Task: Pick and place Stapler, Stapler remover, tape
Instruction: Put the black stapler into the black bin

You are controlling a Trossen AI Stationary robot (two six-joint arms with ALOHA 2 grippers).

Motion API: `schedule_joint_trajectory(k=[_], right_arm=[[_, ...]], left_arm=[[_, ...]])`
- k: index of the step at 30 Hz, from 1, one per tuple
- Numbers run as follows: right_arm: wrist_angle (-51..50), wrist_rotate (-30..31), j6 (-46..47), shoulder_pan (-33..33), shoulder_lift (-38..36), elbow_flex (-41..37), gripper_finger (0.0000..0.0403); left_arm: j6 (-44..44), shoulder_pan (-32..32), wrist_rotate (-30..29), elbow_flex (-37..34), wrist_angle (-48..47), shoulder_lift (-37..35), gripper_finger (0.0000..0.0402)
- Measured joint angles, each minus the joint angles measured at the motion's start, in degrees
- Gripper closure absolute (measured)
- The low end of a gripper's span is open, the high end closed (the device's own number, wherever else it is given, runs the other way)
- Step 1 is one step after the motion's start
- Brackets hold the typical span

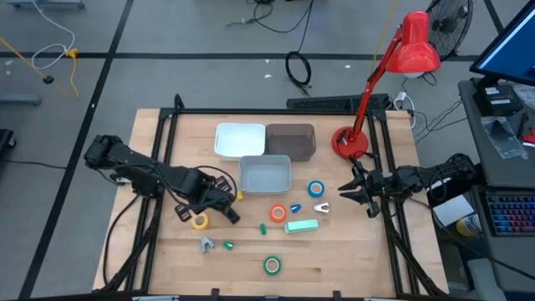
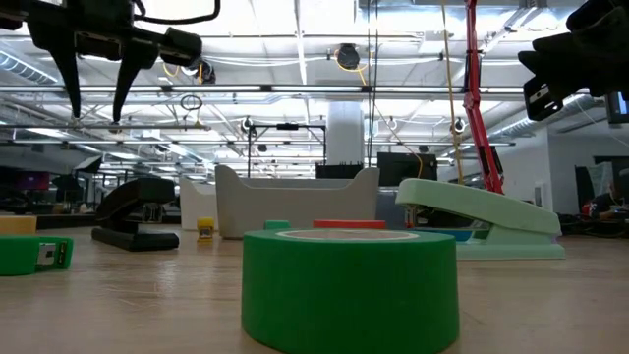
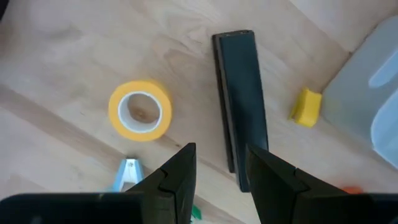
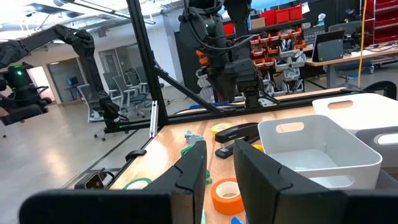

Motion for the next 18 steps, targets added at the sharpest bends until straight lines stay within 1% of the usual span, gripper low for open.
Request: schedule_joint_trajectory(k=[2, 5, 11, 18], right_arm=[[0.0, 0.0, 0.0, 0.0, 0.0, 0.0, 0.033], [0.0, 0.0, 0.0, 0.0, 0.0, 0.0, 0.033], [0.0, 0.0, 0.0, 0.0, 0.0, 0.0, 0.033], [0.0, 0.0, 0.0, 0.0, 0.0, 0.0, 0.033]], left_arm=[[3.4, 0.0, -0.4, 0.0, 0.0, 0.0, 0.0265], [6.4, 0.0, -0.4, 0.0, 0.2, 0.0, 0.0265], [9.3, 0.0, -3.3, 0.0, 0.3, 0.0, 0.0266], [9.6, 0.0, -4.0, 0.0, 0.3, 0.0, 0.0266]])
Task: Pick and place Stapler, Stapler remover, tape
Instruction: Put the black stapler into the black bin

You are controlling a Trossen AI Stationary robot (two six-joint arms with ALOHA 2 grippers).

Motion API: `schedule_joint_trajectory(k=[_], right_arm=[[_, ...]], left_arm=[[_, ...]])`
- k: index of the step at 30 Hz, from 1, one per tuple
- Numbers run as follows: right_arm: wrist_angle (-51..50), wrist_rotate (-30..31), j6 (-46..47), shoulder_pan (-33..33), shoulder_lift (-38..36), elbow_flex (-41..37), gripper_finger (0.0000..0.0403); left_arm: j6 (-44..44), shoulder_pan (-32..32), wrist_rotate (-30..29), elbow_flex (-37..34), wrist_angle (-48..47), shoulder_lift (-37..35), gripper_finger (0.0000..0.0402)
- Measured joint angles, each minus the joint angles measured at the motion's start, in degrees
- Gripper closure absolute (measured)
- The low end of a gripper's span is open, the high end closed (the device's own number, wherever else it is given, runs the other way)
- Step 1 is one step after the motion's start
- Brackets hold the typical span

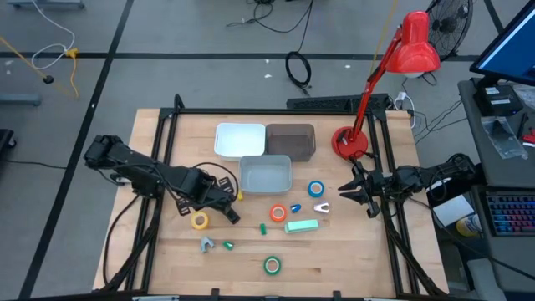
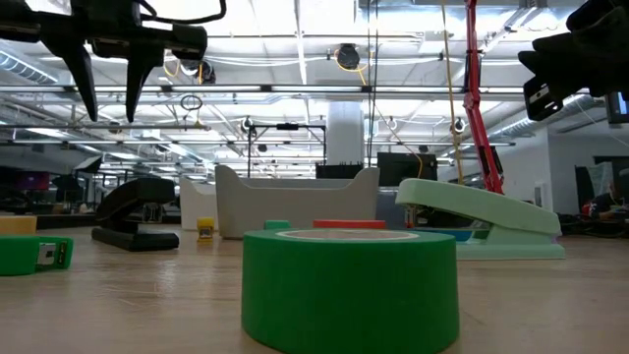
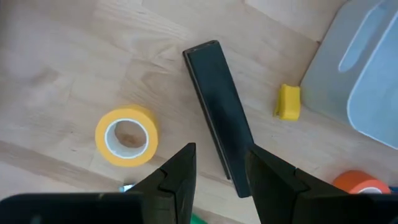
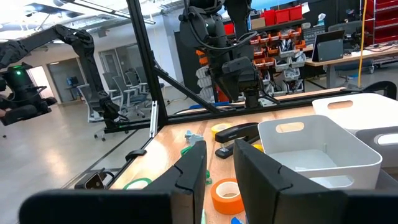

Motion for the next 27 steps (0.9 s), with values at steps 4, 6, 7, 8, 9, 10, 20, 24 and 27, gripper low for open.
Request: schedule_joint_trajectory(k=[4, 6, 7, 8, 9, 10, 20, 24, 27], right_arm=[[0.0, 0.0, 0.0, 0.0, 0.0, 0.0, 0.033], [0.0, 0.0, 0.0, 0.0, 0.0, 0.0, 0.033], [0.0, 0.0, 0.0, 0.0, 0.0, 0.0, 0.033], [0.0, 0.0, 0.0, 0.0, 0.0, 0.0, 0.033], [0.0, 0.0, 0.0, 0.0, 0.0, 0.0, 0.033], [0.0, 0.0, 0.0, 0.0, 0.0, 0.0, 0.033], [0.0, 0.0, 0.0, 0.0, 0.0, 0.0, 0.033], [0.0, 0.0, 0.0, 0.0, 0.0, 0.0, 0.033], [0.2, 0.0, 0.0, 0.0, 0.0, 0.0, 0.033]], left_arm=[[3.4, 0.0, 0.0, 0.0, -0.2, 0.0, 0.0265], [5.0, 0.0, -0.1, 0.0, -0.2, 0.0, 0.026], [5.8, 0.0, -0.6, 0.0, -0.2, 0.3, 0.0255], [6.2, 0.0, -1.2, 0.0, -0.2, 0.6, 0.0248], [6.5, 0.0, -1.6, 0.0, -0.2, 0.7, 0.0239], [6.7, 0.0, -2.0, 0.0, -0.3, 0.8, 0.0229], [2.1, 1.2, -4.7, 0.0, 3.1, 3.9, 0.0138], [0.5, 1.6, 0.8, 0.0, 6.2, 6.3, 0.0123], [-0.9, 1.6, 4.4, 0.0, 8.2, 7.8, 0.0116]])
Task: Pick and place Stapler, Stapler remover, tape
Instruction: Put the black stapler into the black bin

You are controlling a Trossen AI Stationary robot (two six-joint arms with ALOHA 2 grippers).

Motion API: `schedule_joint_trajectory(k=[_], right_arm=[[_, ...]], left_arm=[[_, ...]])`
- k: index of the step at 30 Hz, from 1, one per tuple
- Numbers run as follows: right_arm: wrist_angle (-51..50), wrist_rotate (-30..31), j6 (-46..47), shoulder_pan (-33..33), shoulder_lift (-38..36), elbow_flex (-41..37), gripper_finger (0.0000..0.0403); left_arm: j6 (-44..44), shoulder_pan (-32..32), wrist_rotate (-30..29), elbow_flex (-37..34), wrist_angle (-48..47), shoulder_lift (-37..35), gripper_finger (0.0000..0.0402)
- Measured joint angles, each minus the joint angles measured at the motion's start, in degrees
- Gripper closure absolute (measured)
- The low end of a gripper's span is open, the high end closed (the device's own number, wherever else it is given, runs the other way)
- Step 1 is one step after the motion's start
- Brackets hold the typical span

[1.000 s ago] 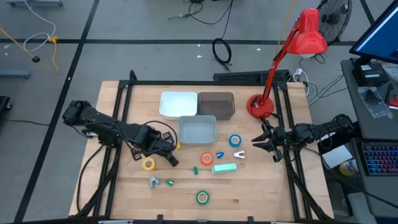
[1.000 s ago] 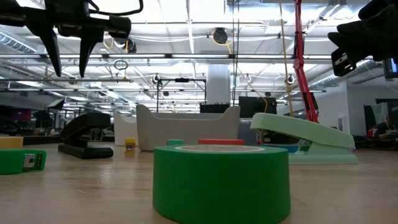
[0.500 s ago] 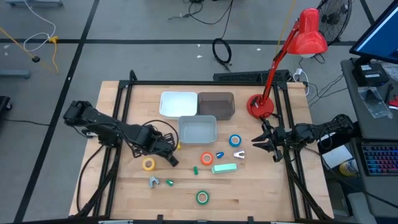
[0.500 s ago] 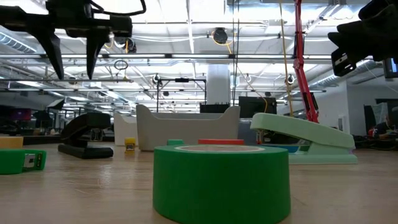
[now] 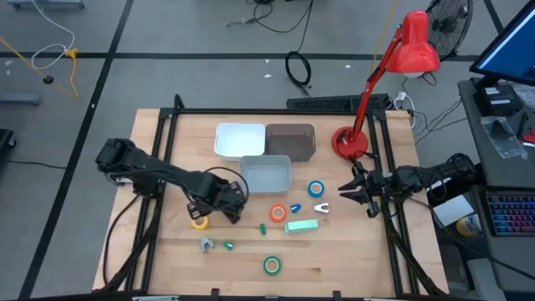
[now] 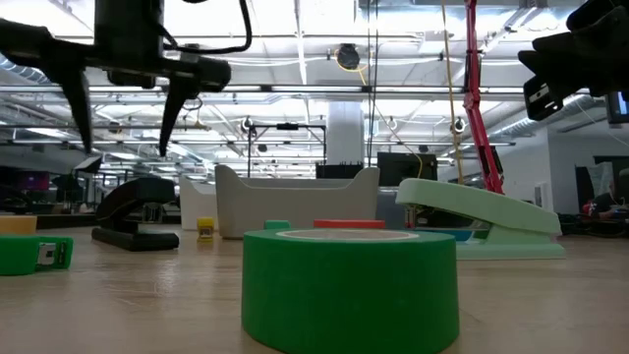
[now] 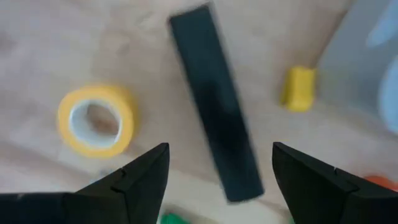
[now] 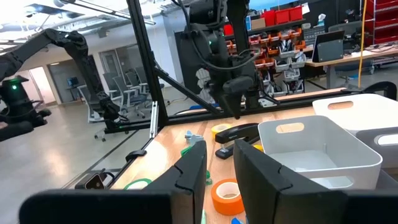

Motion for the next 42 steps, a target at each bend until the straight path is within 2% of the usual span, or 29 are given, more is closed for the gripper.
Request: schedule_joint_trajectory(k=[8, 20, 27, 42], right_arm=[[0.2, -0.2, 0.0, 0.0, 0.0, 0.0, 0.033], [0.1, -0.2, 0.0, 0.0, 0.0, 0.0, 0.033], [0.1, -0.2, 0.0, 0.0, 0.0, 0.0, 0.033], [0.1, -0.2, 0.0, 0.0, 0.0, 0.0, 0.033]], left_arm=[[-9.1, -0.8, -0.3, 0.0, 3.7, 1.9, 0.0123], [-10.2, 0.0, -0.3, 0.1, 5.2, 6.6, 0.0119], [-10.2, 0.4, 1.8, 0.0, 5.4, 9.6, 0.0119], [-8.9, 0.7, 1.9, 0.1, 6.7, 11.5, 0.0119]])
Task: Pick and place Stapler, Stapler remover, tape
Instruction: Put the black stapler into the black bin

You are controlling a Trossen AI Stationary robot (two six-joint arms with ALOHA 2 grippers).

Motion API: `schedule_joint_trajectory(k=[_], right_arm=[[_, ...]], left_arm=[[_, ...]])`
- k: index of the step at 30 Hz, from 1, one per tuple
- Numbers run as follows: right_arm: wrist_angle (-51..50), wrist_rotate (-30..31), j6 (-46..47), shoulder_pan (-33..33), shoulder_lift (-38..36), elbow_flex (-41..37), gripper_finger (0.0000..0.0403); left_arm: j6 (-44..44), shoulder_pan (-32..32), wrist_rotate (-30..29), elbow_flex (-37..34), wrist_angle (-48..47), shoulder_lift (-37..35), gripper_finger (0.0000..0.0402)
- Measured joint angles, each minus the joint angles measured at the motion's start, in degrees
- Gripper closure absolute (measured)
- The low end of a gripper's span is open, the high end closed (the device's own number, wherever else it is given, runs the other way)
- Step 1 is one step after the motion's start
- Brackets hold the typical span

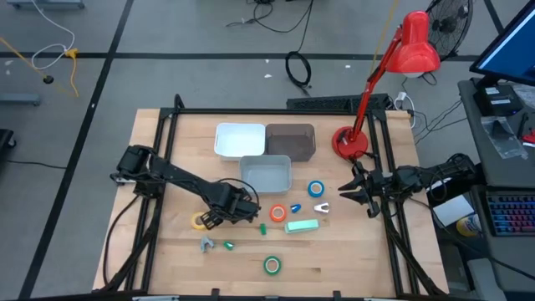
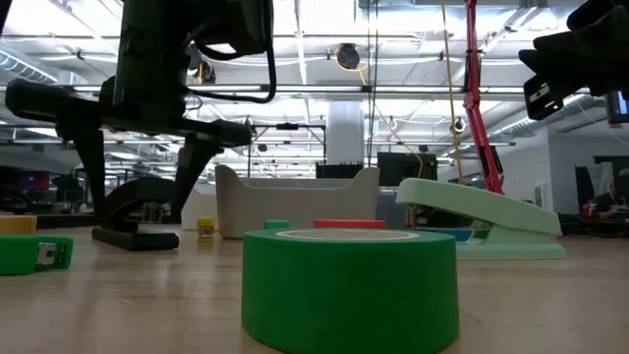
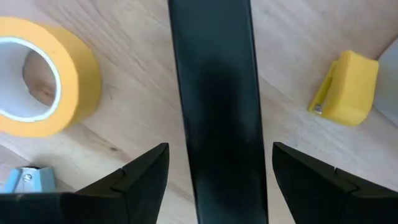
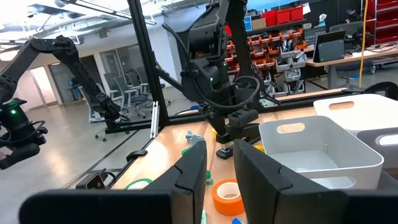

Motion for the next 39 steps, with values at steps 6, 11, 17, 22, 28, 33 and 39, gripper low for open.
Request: schedule_joint_trajectory(k=[6, 11, 17, 22, 28, 33, 39], right_arm=[[0.0, 0.0, 0.0, 0.0, 0.0, 0.0, 0.033], [0.0, 0.0, 0.0, 0.0, 0.0, 0.0, 0.033], [0.0, 0.0, 0.0, 0.0, 0.0, 0.0, 0.033], [0.0, 0.0, 0.0, 0.0, 0.0, 0.0, 0.033], [0.0, 0.0, 0.0, 0.0, 0.0, 0.0, 0.033], [0.0, 0.0, 0.0, 0.0, 0.0, 0.0, 0.033], [0.0, 0.0, 0.0, 0.0, 0.0, 0.0, 0.033]], left_arm=[[-0.9, 0.0, 2.0, 0.0, -0.6, 0.1, 0.0119], [-0.8, 0.0, 2.5, 0.0, -0.2, 0.0, 0.0124], [-0.9, 0.0, 2.9, 0.0, 0.7, 0.0, 0.0201], [-0.9, 0.0, 2.8, 0.0, 0.5, 0.0, 0.0272], [0.5, -0.7, 3.0, 0.0, 0.5, 0.0, 0.0272], [0.1, -1.8, 2.9, 0.0, 0.5, -0.2, 0.0272], [-0.3, -2.9, 1.4, 1.1, -1.3, -2.7, 0.0272]])
